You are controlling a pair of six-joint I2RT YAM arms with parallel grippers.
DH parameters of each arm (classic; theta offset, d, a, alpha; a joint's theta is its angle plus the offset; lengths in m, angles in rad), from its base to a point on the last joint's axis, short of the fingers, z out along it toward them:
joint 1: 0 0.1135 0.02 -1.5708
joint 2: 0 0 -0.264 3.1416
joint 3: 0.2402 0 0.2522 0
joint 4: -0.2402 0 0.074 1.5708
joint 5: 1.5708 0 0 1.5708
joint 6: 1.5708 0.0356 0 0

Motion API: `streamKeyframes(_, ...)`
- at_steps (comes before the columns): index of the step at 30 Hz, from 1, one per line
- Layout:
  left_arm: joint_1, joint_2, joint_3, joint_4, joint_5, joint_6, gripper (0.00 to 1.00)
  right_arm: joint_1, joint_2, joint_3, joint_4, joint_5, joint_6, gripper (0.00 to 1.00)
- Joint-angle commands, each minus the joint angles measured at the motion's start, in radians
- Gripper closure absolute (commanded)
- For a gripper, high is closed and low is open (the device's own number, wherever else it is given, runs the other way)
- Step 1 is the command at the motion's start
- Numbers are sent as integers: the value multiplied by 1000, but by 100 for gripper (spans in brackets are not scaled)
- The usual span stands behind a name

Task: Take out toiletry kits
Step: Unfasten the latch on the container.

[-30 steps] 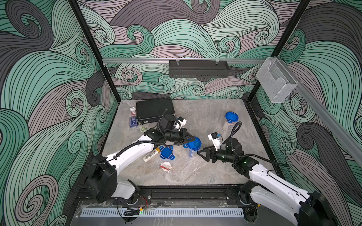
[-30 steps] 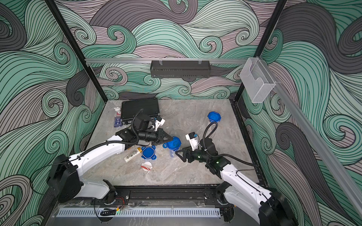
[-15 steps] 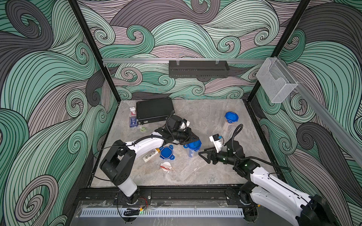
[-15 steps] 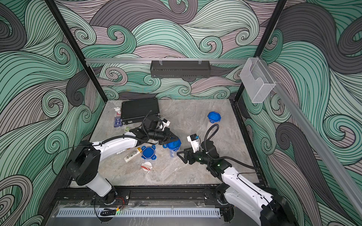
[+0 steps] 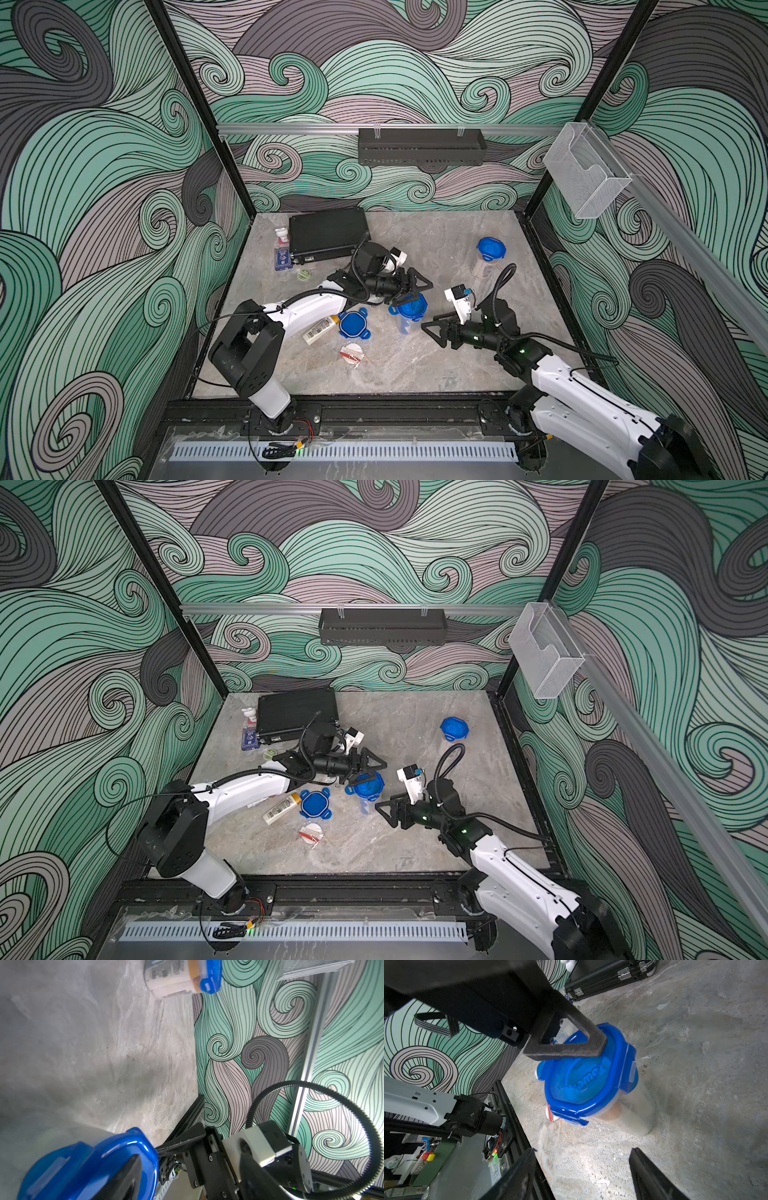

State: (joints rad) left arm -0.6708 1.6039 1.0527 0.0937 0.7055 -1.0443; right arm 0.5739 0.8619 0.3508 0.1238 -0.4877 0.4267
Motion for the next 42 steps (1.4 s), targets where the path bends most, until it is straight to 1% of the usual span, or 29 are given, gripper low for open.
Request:
streamKeyframes(1,-8,4,-2,-27,9,-2,17,1,-24,-4,12,4,-8,27)
streamKeyframes(4,-12,11,0,8,31,-26,13,1,-30,-9,14,5,-8,26)
streamKeyframes(15,-24,58,-18,123,94,-100,13,0,-30,-9,12,4,-11,26)
streamKeyframes(24,-26,90,-37,83,99,-106,12,0,-44,-10,4,13,-15,24)
streamKeyframes(32,-23,103,-75,109,109,-93,11,1,-46,-10,4,12,-16,23)
streamKeyframes(34,-23,110,-81,115,112,-93,1,0,-49,-10,2,11,-17,22)
streamKeyframes(38,-19,119,-85,118,118,-88,1,-1,-57,-13,4,6,-16,20)
streamKeyframes(42,-15,128,-87,116,120,-87,1,0,-66,-37,65,-27,-14,19)
